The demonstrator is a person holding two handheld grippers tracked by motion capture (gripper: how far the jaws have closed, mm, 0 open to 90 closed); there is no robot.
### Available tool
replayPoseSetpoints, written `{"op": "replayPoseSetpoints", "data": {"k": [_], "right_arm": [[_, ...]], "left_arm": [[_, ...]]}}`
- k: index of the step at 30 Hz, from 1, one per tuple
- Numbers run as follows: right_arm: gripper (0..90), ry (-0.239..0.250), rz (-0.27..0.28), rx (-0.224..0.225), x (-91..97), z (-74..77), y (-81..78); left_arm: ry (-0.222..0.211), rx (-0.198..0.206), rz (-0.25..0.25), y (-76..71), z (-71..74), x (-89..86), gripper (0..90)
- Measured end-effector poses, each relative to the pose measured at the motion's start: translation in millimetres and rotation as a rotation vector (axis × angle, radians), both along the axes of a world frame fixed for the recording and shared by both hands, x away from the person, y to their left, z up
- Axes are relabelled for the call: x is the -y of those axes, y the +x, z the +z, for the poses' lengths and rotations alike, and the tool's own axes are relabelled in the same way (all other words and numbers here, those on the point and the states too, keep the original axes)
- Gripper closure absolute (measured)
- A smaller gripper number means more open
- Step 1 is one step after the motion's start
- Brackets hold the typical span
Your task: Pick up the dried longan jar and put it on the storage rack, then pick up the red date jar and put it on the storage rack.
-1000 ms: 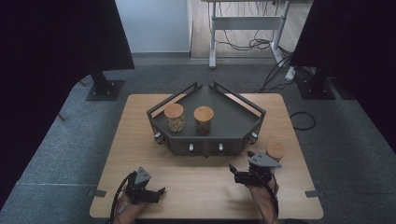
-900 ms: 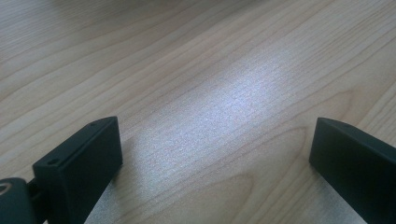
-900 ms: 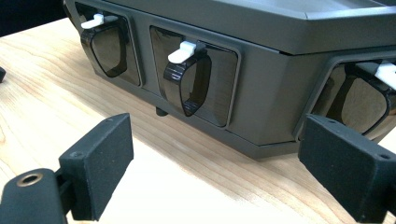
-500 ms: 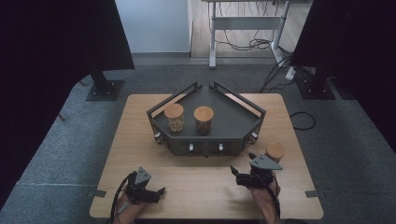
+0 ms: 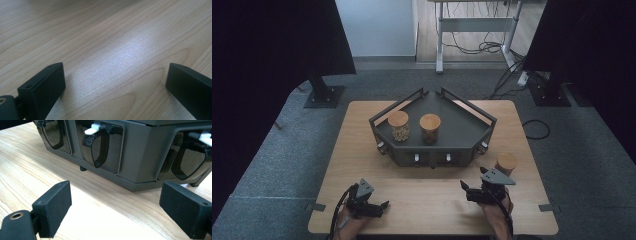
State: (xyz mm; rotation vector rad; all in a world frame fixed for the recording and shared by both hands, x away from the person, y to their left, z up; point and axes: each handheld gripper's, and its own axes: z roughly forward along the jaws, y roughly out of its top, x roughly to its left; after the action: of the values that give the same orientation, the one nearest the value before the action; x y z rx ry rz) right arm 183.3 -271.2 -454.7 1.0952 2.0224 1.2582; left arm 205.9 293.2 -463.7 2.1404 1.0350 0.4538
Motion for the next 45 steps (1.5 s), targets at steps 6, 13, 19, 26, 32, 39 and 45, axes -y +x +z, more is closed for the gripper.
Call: {"op": "replayPoseSetpoints", "data": {"k": [6,13,19,26,32,39,45], "right_arm": [[10.4,0.000,-0.004,-0.007,1.6,-2.6,-2.3],[10.4,-0.003,-0.006,-0.019,2.3,-5.9,-3.4],[10.5,-0.001,-0.004,-0.024,2.0,-7.7,-3.5],[10.5,0.003,-0.007,-0.020,2.4,-8.2,-5.4],[10.5,0.009,-0.007,-0.009,3.3,-6.2,-7.2],[10.4,0.024,-0.026,0.020,8.1,-1.5,-12.1],[10.4,0.035,-0.043,0.040,13.2,1.7,-16.2]], "left_arm": [[0.000,0.000,0.001,-0.2,0.0,0.0,2.3],[0.000,0.000,0.001,-0.2,0.0,0.1,2.3],[-0.001,0.000,0.002,-0.5,0.0,0.1,2.3],[-0.001,0.000,0.002,-0.5,-0.1,0.0,2.3],[0.000,-0.001,0.002,-0.4,0.1,0.0,2.3],[0.000,0.000,0.002,-0.4,0.0,0.0,2.3],[0.000,0.000,0.002,-0.4,0.0,0.0,2.3]]}}
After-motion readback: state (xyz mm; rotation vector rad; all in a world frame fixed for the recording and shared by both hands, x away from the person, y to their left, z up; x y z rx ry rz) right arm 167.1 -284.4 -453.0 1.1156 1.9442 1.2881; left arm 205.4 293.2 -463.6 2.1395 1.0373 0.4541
